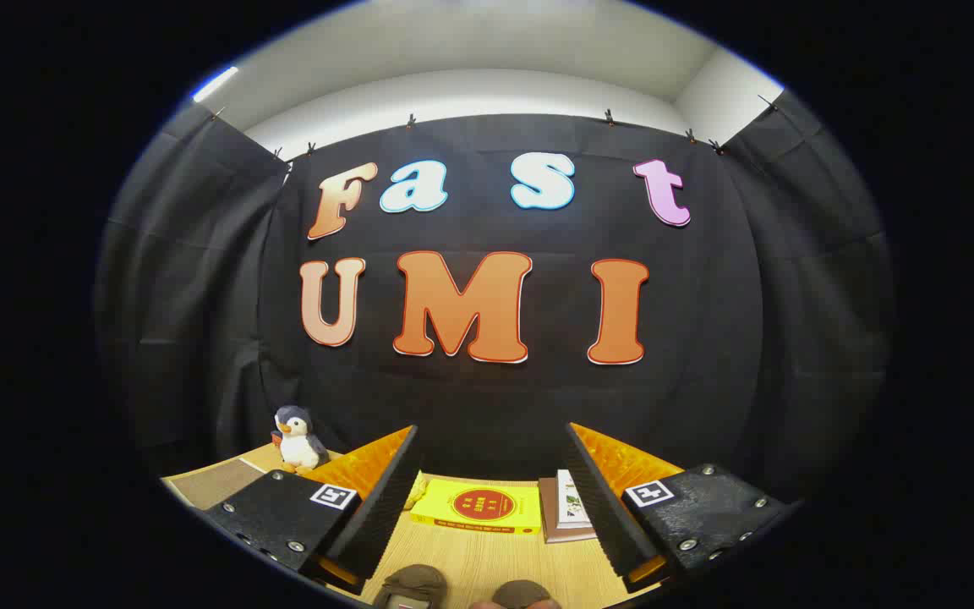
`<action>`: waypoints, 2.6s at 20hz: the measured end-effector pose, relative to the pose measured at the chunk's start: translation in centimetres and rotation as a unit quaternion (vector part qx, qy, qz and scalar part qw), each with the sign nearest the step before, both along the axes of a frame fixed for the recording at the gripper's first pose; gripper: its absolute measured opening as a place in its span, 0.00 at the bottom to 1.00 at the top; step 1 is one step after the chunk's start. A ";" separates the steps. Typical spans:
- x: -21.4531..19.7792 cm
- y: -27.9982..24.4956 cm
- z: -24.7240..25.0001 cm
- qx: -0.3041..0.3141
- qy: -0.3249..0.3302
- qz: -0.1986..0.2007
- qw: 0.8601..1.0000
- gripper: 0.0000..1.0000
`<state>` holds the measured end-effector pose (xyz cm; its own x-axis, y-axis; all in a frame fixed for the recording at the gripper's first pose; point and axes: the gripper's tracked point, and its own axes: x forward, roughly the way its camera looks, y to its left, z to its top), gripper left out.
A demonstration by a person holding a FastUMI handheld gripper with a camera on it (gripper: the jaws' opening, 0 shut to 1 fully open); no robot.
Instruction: Open the storage box then place both shoes into the box .Put the left shoe in first, then the right shoe, with the right side of both shoes facing outward in a uniform manner.
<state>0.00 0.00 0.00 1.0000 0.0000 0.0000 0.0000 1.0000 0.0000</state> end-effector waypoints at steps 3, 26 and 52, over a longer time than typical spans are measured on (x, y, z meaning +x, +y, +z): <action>-0.2 0.5 0.6 0.000 -0.007 -0.004 1.000 0.99; -2.5 3.8 -12.8 0.002 0.176 0.048 0.983 0.98; -8.1 11.9 -28.2 -0.016 0.379 0.199 0.903 0.93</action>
<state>-8.08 11.89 -28.19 0.6329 0.3471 -0.6921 -0.3715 0.9204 0.1219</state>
